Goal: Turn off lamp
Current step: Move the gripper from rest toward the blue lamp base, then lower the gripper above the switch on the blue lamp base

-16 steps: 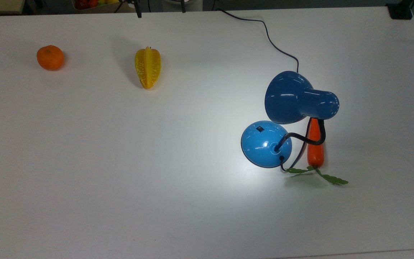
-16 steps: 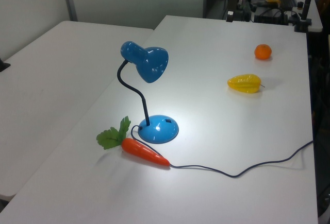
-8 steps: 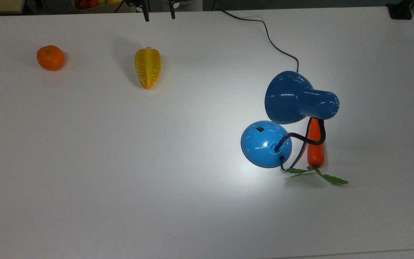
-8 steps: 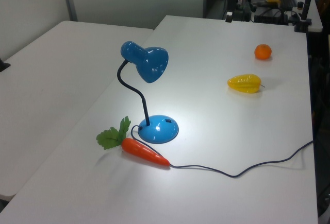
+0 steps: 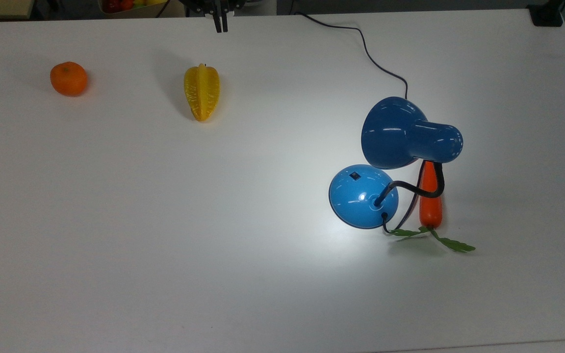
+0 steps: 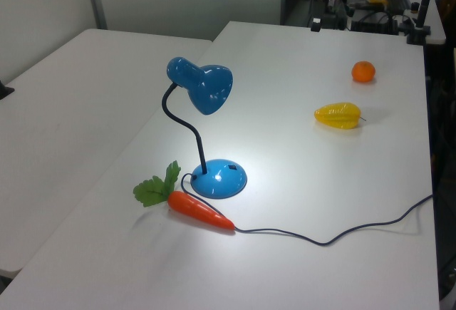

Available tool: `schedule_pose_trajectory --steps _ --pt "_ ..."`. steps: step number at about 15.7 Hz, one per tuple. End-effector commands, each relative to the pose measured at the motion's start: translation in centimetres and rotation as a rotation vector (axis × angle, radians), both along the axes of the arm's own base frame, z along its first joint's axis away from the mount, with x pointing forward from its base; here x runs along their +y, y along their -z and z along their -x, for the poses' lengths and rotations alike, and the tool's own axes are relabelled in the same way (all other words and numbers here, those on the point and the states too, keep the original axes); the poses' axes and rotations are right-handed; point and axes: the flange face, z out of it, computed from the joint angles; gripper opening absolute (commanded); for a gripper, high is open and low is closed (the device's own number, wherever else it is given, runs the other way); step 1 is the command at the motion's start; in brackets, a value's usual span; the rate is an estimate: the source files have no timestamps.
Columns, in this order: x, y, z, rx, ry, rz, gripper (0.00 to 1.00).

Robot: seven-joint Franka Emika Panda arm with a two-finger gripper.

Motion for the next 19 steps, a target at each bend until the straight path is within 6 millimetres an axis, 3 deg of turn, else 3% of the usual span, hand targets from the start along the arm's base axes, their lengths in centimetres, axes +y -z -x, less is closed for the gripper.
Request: schedule_pose_trajectory --steps 1,7,11,15,19 --pt "1.6 1.1 -0.3 -0.022 -0.043 -0.006 0.0" --pt "5.2 4.2 -1.3 0.011 -0.099 -0.002 0.0" --pt "7.7 4.4 -1.2 0.011 -0.144 -0.003 0.0" --pt "12.1 6.6 -2.0 -0.026 -0.193 -0.009 0.0" --pt "13.5 9.1 -2.9 -0.056 -0.206 -0.014 0.0"
